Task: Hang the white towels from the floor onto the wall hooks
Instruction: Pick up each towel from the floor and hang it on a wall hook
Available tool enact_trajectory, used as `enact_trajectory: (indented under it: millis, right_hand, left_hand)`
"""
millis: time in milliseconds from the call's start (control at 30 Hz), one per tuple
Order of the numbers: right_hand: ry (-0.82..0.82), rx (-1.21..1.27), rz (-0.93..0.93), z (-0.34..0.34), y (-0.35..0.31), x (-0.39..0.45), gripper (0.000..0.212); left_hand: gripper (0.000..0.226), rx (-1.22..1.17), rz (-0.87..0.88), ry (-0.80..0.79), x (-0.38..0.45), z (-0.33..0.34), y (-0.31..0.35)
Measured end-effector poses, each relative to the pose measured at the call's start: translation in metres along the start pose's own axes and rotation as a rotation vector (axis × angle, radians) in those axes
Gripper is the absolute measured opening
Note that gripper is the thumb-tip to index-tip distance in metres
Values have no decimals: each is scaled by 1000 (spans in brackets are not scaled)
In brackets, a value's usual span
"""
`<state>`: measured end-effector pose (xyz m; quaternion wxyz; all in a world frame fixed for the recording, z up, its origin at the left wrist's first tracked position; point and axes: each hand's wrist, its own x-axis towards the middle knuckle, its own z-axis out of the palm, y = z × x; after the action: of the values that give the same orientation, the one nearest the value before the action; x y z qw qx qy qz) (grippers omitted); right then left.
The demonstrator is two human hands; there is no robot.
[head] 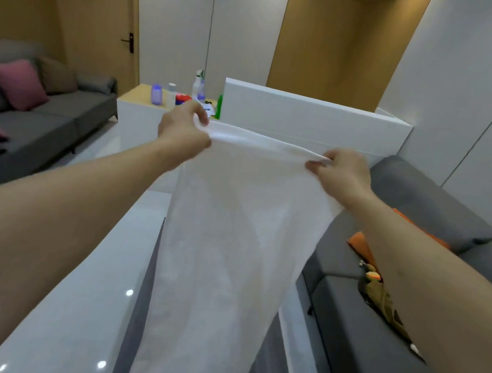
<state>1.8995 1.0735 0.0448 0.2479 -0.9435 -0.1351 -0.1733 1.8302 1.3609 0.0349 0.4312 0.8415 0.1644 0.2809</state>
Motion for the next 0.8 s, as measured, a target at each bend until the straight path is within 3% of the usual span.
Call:
enact_trajectory:
  millis: [200, 333, 667, 800]
  right_hand:
    - [160, 10, -65, 3, -1, 19, 44]
    - [137, -59, -133, 2, 11, -5, 53]
    - [-153, -219, -190, 57, 81, -180, 56]
    - [-375, -199, -169, 78, 119, -279, 40]
  left_hand:
    - [29, -21, 77, 146, 21, -7, 6]
    - [17, 14, 78, 157, -2, -6, -4]
    - [15, 22, -166, 122, -190, 10, -83]
    - [20, 103, -278, 22, -299, 22, -124]
